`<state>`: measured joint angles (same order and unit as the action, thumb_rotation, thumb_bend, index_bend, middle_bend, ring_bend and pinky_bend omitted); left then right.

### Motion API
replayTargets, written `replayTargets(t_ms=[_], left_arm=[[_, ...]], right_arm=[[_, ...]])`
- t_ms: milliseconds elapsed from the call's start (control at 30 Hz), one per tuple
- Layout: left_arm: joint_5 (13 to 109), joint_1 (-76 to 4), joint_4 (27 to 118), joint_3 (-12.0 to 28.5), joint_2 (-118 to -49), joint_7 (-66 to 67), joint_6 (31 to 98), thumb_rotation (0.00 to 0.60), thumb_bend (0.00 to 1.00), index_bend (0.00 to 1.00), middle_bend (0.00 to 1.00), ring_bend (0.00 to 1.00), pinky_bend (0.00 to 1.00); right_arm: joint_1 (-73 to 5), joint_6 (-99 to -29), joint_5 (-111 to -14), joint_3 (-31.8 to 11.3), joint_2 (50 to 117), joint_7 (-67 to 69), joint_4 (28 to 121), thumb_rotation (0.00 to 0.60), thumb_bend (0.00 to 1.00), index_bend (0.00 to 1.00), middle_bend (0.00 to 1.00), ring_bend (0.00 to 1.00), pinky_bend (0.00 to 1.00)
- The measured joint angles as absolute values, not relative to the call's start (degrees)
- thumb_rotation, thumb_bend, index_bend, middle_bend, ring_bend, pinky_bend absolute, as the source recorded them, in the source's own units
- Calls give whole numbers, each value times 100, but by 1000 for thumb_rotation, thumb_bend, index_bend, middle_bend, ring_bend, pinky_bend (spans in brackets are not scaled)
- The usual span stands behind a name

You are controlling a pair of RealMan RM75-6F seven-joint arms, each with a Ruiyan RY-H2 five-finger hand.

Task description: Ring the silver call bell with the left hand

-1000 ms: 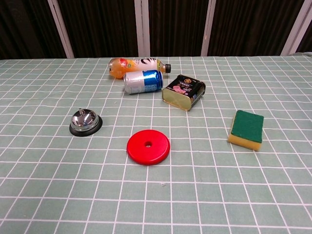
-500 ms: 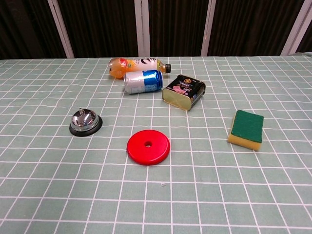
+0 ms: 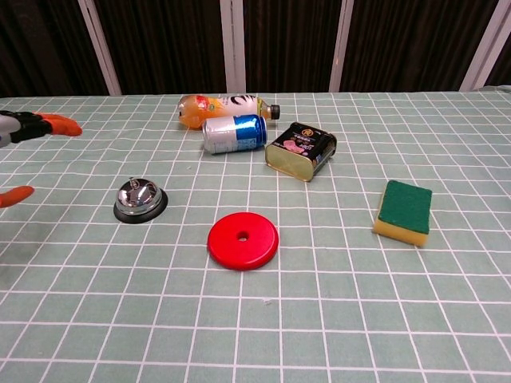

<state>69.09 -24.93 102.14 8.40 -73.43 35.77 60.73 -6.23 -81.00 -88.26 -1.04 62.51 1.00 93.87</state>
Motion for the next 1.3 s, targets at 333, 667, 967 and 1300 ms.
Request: replayTargets(t_ms=[333,667,967,1300], left_arm=[[6111,-3020,10047,819,-7947,4267,5866,600,587,0,0,0,0],[5855,-3305,9829,702,-8271,4375,5873,600,593,0,0,0,0],[5675,-3381,9501,434,-8389,4313,5766,600,606,0,0,0,0],[5713,-3434,9397,411,-8399,4052,5864,600,602,0,0,0,0]], right_arm=[[-625,-8102,-8845,-97,6247,115,9387,600,220,0,0,0,0],[-629,-8085,-8830,-97,6249,107,9392,600,220,0,0,0,0],[-623,-8092,-8827,-94,6248,109,9400,600,220,0,0,0,0],[-623,-8094,-8829,-96,6247,132,9406,600,219,0,0,0,0]])
